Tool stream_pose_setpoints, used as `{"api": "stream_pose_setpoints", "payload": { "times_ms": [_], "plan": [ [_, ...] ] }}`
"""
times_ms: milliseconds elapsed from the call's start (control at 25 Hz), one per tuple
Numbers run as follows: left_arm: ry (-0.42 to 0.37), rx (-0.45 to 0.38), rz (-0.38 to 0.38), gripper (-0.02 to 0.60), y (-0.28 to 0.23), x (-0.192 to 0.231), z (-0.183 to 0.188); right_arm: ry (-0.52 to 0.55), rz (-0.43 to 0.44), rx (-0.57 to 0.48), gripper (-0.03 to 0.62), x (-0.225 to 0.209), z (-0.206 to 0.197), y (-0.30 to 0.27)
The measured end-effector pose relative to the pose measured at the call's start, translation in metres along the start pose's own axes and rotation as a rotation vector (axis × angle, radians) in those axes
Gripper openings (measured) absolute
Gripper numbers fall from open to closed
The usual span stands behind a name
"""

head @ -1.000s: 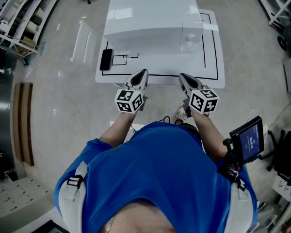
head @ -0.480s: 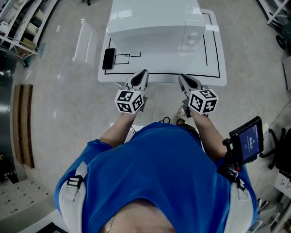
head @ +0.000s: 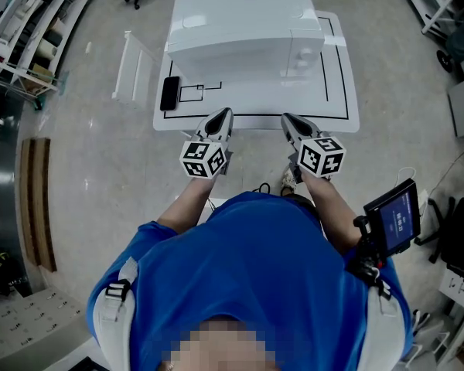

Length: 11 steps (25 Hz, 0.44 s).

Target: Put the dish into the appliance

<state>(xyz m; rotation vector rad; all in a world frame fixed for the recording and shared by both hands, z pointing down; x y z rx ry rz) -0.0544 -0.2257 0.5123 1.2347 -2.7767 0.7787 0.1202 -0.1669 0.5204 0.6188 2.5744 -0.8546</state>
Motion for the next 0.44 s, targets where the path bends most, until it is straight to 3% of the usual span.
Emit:
{"api": "stream_pose_setpoints", "payload": {
  "times_ms": [440],
  "plan": [
    [-0.003, 0.012, -0.009, 0.008, -0.019, -0.009, 0.004, -0.001, -0.011, 0.012, 0.002, -0.02, 0.001, 0.005]
  ]
}}
Point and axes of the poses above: the fingertips, and each gripper's own axes: y backward along the fingers, x to its left, z out of its top, the point moved 3 cm from there along y, backward along the fingers, and after that the axes turned 15 degrees about x, right-handed, at the moved point
